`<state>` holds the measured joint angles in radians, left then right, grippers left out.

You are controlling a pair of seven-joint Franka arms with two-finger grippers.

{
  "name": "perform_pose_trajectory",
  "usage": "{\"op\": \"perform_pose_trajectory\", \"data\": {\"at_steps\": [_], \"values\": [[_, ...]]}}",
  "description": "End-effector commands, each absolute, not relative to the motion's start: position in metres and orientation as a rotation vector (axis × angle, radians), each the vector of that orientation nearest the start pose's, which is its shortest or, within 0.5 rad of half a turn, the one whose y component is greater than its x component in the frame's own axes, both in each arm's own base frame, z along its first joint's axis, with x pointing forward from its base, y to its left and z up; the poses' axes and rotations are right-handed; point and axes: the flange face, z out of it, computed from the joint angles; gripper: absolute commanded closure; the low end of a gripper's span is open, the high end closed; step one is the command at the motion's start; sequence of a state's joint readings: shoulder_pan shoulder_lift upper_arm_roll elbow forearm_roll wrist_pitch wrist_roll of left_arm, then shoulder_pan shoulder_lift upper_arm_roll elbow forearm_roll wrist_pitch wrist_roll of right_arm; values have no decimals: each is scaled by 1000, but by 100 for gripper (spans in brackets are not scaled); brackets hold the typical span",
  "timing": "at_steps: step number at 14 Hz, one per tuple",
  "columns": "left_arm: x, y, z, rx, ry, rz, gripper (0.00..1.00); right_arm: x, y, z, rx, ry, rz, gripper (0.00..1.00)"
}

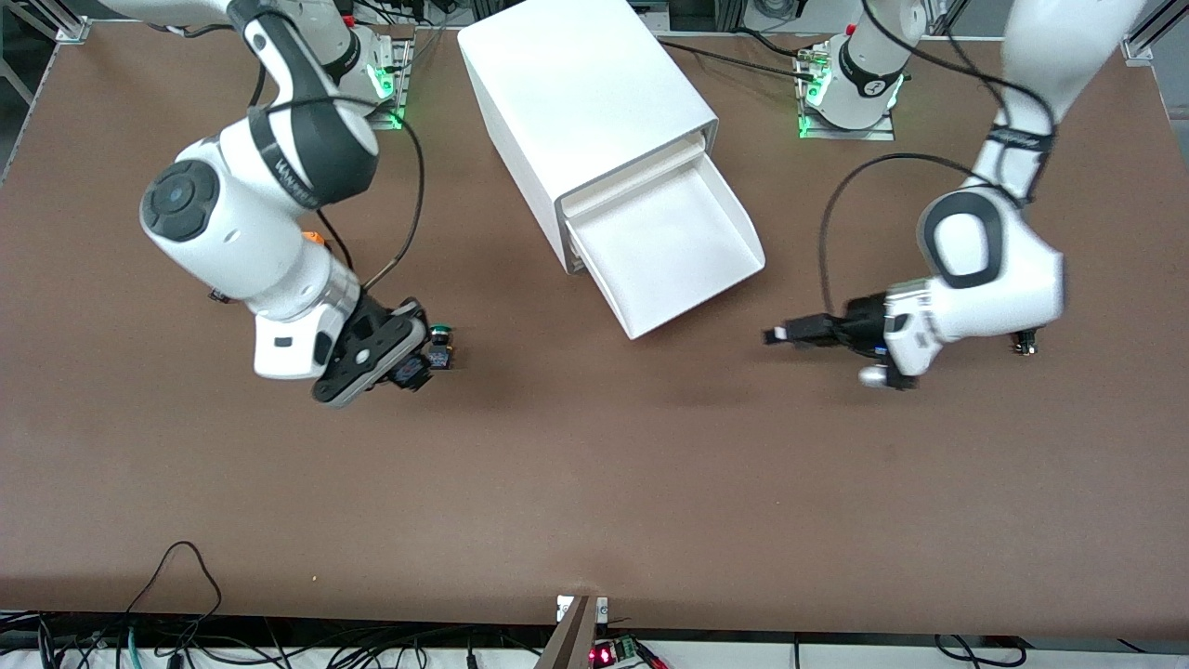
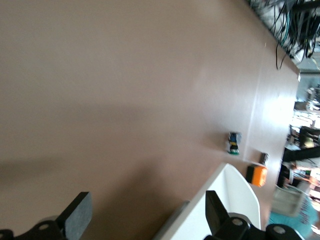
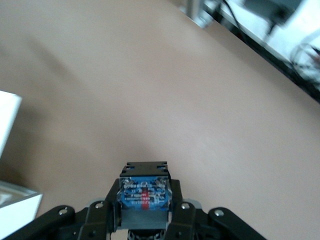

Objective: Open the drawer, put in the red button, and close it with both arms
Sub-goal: 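Release the drawer and retract the left gripper while the right gripper carries the button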

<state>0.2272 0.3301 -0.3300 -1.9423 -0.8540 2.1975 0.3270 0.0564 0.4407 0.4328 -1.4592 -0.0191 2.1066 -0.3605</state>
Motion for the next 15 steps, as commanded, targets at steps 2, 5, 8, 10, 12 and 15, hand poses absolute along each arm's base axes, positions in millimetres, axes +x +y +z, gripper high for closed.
{"op": "perform_pose_trajectory", "data": {"at_steps": [2, 5, 8, 10, 12, 15], "values": [[600, -23, 409, 2552, 46, 139, 0, 606, 385, 487, -2507, -1486, -368, 70], [596, 20, 478, 2772, -135, 117, 0, 569, 463, 496, -2362, -1814, -450, 70], [591, 45, 534, 2972, -166, 66, 0, 533, 503, 494, -2201, -2038, -435, 70], [585, 51, 564, 3092, -66, 11, 0, 524, 519, 472, -2008, -2243, -399, 70], [580, 44, 581, 3146, 2, -41, 0, 511, 536, 455, -1879, -2353, -367, 69], [577, 51, 583, 3161, 94, -59, 0, 485, 562, 446, -1799, -2455, -321, 70]]}}
